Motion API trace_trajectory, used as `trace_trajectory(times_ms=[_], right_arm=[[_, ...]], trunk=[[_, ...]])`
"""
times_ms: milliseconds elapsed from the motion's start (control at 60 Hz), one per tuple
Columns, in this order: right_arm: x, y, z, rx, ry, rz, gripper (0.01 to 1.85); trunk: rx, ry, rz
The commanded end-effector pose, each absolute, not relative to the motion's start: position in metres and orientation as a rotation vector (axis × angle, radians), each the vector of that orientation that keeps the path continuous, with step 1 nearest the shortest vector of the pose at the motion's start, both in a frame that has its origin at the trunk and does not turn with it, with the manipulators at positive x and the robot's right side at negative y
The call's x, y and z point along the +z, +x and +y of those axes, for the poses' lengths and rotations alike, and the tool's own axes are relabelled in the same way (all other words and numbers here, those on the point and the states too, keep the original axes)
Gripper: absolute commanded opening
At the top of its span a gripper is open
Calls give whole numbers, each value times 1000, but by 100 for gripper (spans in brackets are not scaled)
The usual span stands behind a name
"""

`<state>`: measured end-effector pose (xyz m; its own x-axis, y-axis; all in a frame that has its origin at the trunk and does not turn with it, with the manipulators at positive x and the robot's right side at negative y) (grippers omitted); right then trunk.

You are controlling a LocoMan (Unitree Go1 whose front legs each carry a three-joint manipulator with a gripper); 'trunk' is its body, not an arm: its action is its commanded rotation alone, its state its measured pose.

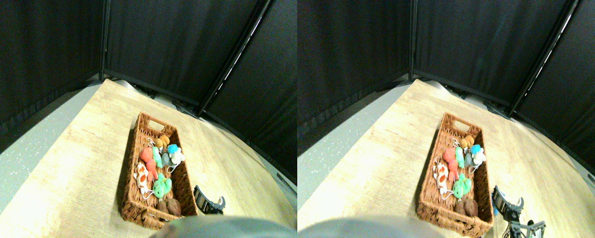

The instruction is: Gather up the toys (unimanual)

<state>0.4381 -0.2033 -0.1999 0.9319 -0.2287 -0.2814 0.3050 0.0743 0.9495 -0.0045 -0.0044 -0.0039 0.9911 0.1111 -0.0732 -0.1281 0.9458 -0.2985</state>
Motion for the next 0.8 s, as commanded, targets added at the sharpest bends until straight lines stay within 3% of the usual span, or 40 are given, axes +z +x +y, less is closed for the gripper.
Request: trace_trajectory(times_ms=[17,367,800], right_arm=[[-199,439,-200,-382,1453,58,77],[-205,444,-183,-404,1511,136,78],[-233,450,-196,-489,1500,137,76]], trunk=[[137,-332,84],[149,-345,87],[146,-333,103]])
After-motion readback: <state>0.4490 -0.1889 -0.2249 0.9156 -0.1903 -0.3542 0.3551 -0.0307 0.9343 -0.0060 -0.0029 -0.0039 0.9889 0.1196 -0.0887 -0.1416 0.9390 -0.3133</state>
